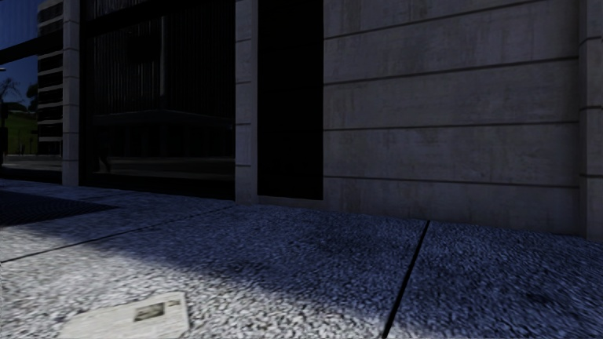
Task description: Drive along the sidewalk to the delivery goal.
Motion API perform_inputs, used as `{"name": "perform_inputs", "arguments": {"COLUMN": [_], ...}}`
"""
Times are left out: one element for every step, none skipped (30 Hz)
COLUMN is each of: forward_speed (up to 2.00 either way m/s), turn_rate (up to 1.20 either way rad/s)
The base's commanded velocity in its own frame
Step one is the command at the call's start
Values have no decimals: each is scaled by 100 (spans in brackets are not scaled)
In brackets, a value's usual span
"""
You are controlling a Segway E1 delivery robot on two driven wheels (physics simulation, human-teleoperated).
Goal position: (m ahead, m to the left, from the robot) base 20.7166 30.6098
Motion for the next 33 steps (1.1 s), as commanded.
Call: {"name": "perform_inputs", "arguments": {"forward_speed": [117,117,117,117,117,116,116,116,116,116,116,116,116,116,116,116,116,116,116,116,116,116,117,117,117,117,117,117,120,120,126,129,129], "turn_rate": [57,57,57,57,57,57,57,57,57,57,57,57,57,57,57,57,57,57,57,57,57,57,57,57,57,57,57,57,57,57,57,57,57]}}
